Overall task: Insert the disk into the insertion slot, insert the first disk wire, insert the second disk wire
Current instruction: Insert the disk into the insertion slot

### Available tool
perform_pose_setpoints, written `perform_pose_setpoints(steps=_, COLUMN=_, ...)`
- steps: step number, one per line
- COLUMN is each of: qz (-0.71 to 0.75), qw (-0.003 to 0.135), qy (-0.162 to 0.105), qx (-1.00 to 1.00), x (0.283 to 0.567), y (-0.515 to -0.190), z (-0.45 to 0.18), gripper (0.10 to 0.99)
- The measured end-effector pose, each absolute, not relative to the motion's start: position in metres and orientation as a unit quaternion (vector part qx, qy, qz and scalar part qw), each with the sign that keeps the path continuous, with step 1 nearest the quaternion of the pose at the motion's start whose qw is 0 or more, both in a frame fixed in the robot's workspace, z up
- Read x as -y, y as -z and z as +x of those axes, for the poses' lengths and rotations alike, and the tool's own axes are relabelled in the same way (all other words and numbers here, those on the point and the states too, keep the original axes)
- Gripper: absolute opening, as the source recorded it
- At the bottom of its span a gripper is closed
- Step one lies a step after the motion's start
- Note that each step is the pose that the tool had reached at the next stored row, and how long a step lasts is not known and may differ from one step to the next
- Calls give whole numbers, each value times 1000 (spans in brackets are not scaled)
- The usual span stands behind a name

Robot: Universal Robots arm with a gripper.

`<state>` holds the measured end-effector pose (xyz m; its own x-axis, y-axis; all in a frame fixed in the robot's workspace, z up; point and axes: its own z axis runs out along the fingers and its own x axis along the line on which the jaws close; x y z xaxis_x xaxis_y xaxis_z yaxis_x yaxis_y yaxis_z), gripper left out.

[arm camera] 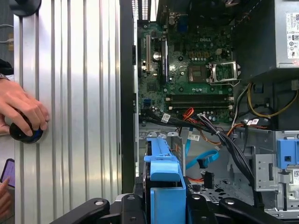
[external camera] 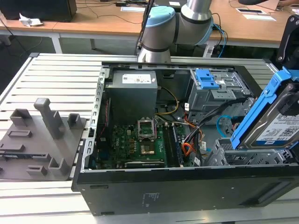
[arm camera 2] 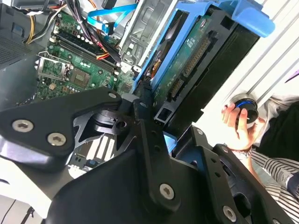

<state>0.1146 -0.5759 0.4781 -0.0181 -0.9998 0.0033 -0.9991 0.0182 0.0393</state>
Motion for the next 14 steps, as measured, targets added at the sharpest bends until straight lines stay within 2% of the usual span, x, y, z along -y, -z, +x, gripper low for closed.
perform_pose_setpoints(steps=14, qz=701, qw=15, qy=13, qx=713, x=576, y=-463, z=115, gripper=365)
